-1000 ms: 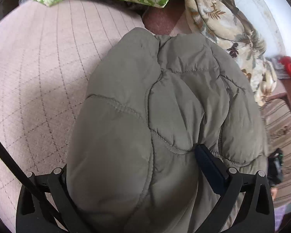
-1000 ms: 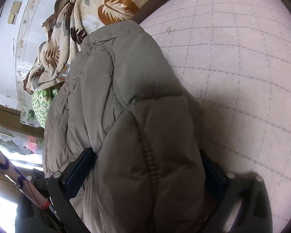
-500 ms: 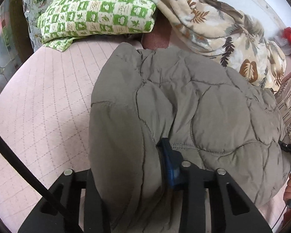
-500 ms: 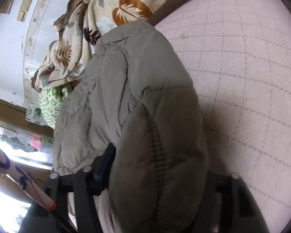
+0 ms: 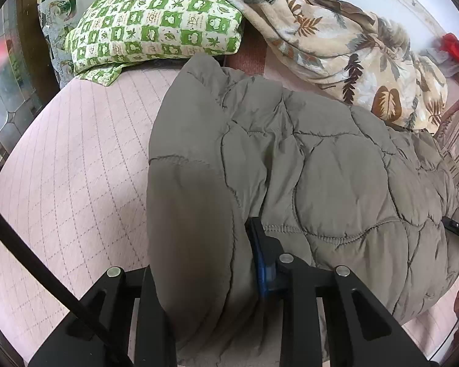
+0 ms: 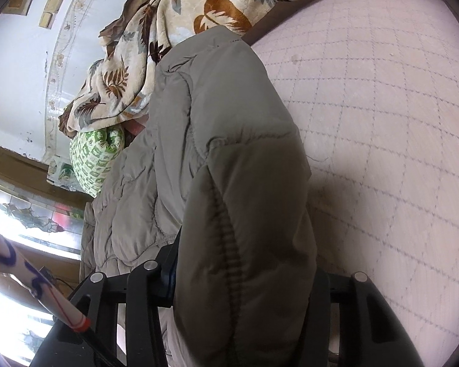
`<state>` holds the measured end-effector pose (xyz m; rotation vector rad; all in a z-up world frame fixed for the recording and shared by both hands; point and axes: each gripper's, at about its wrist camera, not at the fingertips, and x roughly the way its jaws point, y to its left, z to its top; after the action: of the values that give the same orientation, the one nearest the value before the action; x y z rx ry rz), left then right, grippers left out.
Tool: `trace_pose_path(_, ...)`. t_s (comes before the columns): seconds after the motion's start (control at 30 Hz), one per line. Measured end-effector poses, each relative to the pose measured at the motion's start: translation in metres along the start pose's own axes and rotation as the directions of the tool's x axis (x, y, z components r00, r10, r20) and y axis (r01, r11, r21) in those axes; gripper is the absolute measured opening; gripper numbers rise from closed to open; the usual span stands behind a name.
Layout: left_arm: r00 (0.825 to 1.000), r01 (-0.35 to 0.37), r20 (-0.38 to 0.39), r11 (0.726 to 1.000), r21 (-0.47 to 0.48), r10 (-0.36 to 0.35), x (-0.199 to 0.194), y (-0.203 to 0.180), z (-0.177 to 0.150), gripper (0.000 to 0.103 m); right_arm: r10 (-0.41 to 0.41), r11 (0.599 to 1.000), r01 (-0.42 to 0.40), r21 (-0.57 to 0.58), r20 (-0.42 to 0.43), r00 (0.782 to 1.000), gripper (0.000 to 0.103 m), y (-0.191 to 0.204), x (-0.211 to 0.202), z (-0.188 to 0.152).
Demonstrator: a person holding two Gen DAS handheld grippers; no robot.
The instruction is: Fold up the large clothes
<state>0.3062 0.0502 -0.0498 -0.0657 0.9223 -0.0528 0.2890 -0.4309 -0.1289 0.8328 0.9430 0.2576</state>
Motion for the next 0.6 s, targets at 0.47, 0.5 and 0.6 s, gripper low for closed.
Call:
trace_pose_path(0.47, 1.000, -0.014, -0.005, 1.000, -0.008, 0.014, -0.007, -0.003, -0.013, 0.027, -0.007, 1.000, 0.007, -0.008, -0.015, 1.000, 0.051, -0.002, -0.006, 0.000)
trace_pose_path(0.5, 1.000, -0.015, -0.005, 1.000, -0.007, 0.015, -0.007, -0.003, -0.014, 0.027, -0.015, 1.000, 0.015, -0.010, -0.016, 1.000, 0.051, -0.002, -0.005, 0.002)
trace_pose_path(0.6, 1.000, -0.021, -0.006, 1.000, -0.004, 0.021, -0.007, -0.005, -0.015, 0.027, -0.043, 0.999, 0.043, -0.011, -0.017, 0.999, 0.051, 0.001, 0.000, 0.011)
